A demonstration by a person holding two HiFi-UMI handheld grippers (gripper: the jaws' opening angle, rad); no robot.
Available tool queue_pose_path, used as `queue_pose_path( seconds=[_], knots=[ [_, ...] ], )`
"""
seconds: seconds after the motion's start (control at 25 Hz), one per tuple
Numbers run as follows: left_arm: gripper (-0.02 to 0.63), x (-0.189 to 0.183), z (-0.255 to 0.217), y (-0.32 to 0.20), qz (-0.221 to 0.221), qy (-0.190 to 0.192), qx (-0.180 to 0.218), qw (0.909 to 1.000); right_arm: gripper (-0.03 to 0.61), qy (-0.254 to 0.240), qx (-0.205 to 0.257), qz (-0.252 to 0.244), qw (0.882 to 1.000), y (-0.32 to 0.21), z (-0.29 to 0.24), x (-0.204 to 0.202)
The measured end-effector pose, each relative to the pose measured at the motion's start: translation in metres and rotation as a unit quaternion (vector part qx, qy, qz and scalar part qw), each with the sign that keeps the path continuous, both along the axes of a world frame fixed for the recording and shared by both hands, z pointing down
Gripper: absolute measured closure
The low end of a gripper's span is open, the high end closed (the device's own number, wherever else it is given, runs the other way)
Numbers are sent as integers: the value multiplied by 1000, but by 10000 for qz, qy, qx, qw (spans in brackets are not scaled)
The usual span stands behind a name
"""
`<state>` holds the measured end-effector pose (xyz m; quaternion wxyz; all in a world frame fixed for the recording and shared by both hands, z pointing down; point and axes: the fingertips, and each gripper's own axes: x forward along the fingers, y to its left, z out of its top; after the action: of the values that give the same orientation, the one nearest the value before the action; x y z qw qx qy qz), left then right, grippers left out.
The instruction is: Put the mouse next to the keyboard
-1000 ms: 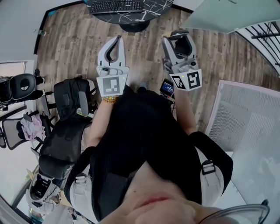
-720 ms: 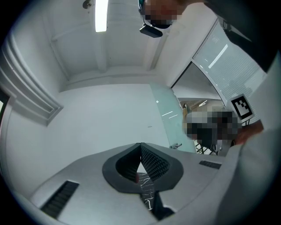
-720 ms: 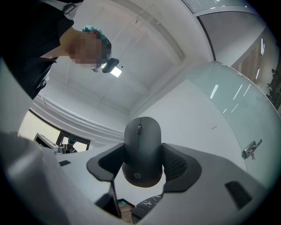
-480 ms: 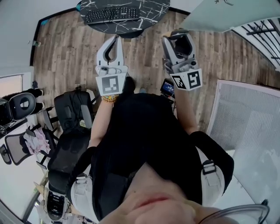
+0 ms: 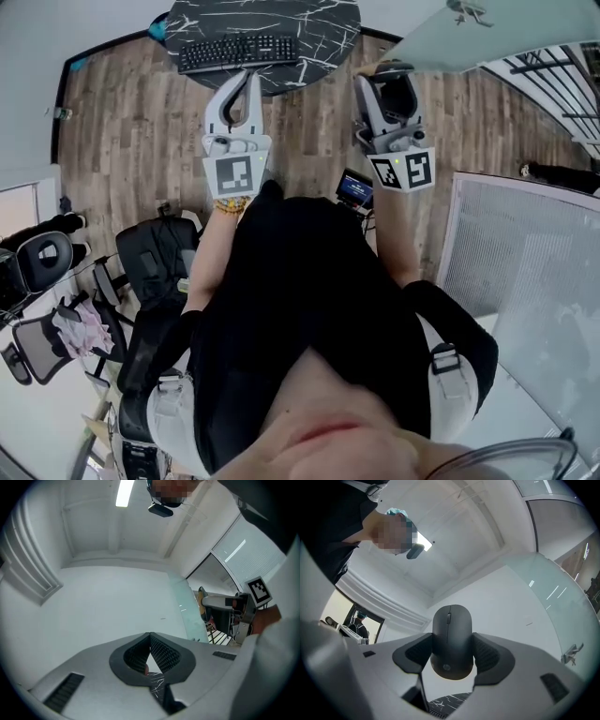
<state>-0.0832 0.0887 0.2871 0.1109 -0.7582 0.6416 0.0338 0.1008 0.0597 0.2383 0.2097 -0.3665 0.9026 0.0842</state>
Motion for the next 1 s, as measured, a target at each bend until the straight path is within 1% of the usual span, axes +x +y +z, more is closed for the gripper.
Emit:
queue_pose_path(
  seconds=[0.16,0.36,0.64,1.0],
  knots=[
    [601,-17,4,-17,89,4,-65,9999,298,-1,17,100,9999,-20,-2,-15],
    [601,-29,13,-42,119,121,-119,9998,298,-10,-21,197,9998,-47,0,-25],
    [601,-26,25,-102,66,-67,-295,9995,298,-16,-38,170,9998,-108,12,-24],
    [601,-11,23,-187,-67,-234,-412,9989,298,-31,-115,39,9999,-208,23,-8]
  ],
)
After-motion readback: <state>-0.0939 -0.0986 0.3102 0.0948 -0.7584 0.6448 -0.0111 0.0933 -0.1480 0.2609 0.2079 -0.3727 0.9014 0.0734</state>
